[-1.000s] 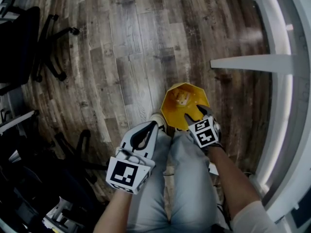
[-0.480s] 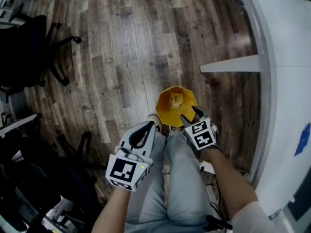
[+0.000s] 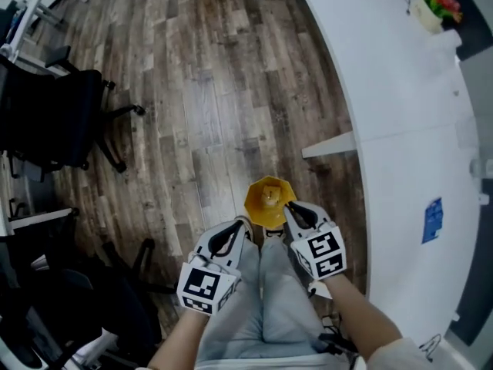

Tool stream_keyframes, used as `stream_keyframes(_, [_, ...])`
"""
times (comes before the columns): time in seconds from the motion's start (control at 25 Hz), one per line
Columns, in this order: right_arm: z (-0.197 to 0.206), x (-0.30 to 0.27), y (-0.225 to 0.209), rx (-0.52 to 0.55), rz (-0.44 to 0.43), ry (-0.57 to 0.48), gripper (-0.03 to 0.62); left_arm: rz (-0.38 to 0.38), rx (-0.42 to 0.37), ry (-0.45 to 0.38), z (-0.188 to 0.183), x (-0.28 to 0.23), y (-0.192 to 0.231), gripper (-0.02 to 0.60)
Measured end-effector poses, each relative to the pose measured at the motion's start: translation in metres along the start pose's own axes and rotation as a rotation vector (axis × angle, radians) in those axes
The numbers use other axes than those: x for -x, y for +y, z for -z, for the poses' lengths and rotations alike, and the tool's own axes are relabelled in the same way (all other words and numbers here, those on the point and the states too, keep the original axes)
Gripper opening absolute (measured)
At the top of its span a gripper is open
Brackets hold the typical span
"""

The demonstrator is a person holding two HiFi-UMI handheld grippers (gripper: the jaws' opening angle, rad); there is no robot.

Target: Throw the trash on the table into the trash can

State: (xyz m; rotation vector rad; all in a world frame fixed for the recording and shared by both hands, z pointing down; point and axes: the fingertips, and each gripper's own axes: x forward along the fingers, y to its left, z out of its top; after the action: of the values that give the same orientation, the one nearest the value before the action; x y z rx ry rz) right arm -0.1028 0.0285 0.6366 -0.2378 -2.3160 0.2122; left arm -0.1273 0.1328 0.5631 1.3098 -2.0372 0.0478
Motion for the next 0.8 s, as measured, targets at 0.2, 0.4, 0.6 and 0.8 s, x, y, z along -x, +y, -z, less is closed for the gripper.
stream_keyframes(0.2, [-0.064,0.073,0.024,0.025,-0.023,-0.093,0.044,0.009,0.026,-0.040,-0.045,0.037,-0.027,0.002])
stream_keyframes(0.4, [-0.106,0.131,0.042,-0.014,-0.037,-0.146,0.044,0.009,0.043,-0.065,-0.084,0.068,-0.050,0.002])
stream_keyframes(0.6, [-0.138,0.177,0.061,-0.006,-0.053,-0.203,0.039,0.011,0.025,-0.059,-0.110,0.088,-0.068,0.000])
stream_keyframes(0.8, [-0.161,0.202,0.075,-0.011,-0.068,-0.236,0.031,0.014,0.001,-0.087,-0.136,0.108,-0.076,0.002])
